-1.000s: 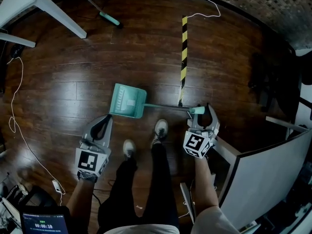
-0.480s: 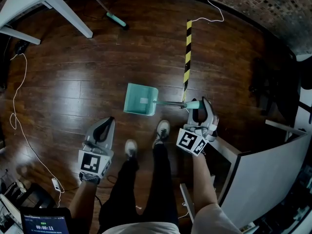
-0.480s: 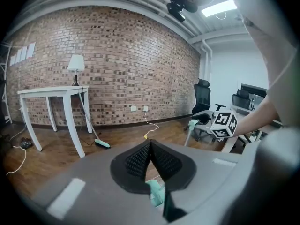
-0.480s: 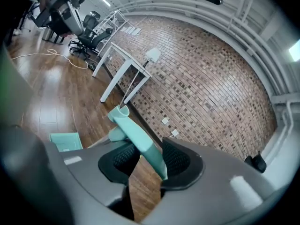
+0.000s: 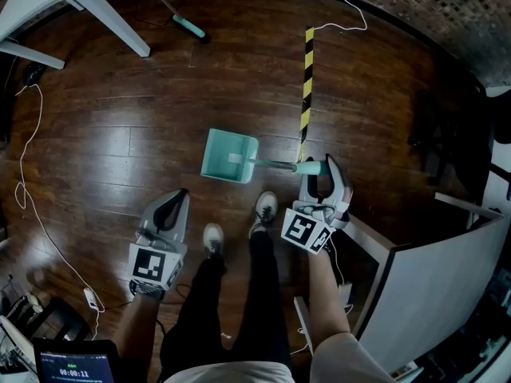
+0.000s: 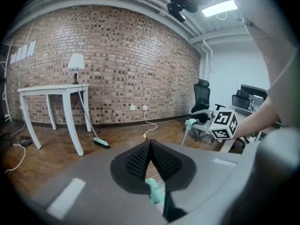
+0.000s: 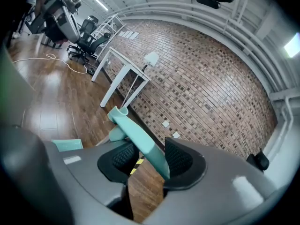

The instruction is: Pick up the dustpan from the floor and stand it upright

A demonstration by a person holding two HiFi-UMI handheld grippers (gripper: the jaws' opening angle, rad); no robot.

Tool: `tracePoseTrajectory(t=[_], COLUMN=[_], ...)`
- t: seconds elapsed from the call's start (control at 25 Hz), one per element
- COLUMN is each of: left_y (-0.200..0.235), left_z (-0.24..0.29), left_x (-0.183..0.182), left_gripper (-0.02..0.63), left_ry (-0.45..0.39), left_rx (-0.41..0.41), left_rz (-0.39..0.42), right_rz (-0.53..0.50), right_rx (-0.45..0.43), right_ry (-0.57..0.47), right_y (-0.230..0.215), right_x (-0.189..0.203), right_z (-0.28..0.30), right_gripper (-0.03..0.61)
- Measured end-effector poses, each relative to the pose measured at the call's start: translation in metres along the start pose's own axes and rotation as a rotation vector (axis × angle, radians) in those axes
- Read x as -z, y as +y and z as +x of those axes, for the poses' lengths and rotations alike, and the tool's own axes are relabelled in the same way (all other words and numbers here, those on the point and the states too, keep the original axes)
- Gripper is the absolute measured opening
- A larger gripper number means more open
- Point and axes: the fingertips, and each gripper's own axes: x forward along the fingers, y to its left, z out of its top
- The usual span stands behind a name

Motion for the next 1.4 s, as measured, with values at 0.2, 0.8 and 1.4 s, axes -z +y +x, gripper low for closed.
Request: tracePoseTrajectory(t=[0.2, 0.8, 1.4], left_y=[-0.004, -0.013, -0.017], left_z=[0.003, -0.032, -0.044], left_x=[-0.002, -0.03, -0.06], left_gripper=[0.0, 0.0, 0.0], left_ry=[-0.009, -0.051, -0.071], left_rx=[0.011, -0.007, 0.03], left_rz=[0.003, 0.028, 0.059], right_rz=[0.011, 0.019, 0.127], right_rx=[-0.105, -0.23, -0.257], right_ry=[-0.002, 0.055, 0.069], right_y=[0.02, 0.033, 0.001], right_x=[-0.005, -0.003, -0.021], right_z=[-0.011, -0.063, -0.101], right_gripper=[0.213, 0.304, 0.345])
